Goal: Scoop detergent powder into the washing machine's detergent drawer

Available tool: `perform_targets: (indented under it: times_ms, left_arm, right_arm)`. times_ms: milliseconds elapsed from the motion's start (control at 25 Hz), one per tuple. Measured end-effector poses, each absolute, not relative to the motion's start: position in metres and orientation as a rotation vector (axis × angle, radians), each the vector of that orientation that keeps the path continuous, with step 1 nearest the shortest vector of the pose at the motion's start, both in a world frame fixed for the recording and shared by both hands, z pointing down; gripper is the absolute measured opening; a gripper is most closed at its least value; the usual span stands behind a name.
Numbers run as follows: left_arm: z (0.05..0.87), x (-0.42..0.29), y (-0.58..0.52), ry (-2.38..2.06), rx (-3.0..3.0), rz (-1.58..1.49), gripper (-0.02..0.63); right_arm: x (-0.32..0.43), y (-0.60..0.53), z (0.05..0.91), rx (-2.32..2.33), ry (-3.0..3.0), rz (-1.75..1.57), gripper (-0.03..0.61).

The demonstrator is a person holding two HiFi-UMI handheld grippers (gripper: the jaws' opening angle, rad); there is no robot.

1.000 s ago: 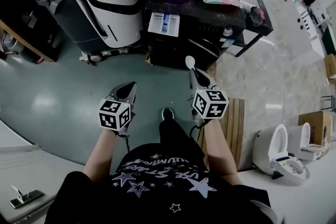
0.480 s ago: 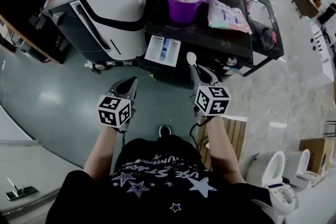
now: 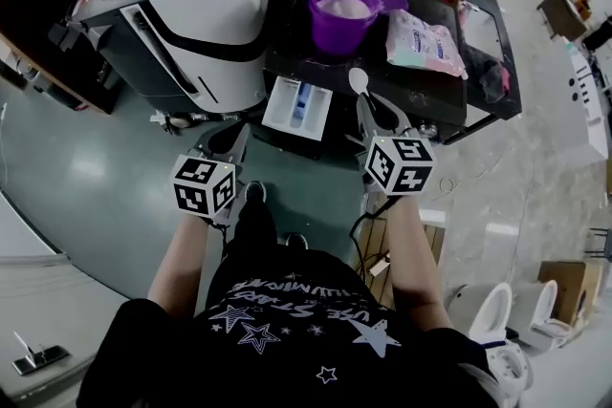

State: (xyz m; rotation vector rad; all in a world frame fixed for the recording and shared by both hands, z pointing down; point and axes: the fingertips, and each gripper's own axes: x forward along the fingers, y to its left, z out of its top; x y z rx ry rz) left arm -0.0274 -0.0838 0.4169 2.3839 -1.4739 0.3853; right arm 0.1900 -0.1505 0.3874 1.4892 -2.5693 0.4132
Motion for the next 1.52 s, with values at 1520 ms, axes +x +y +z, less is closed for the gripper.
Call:
perform_targets:
  times_ms: [1520]
  left_arm:
    - [0.409,-0.048,-0.335,-1.035,2.595,0.311,0.000]
  right_arm:
    - [0.148,-0.407,0.378,0.865,-1.806,-0.122,0.037]
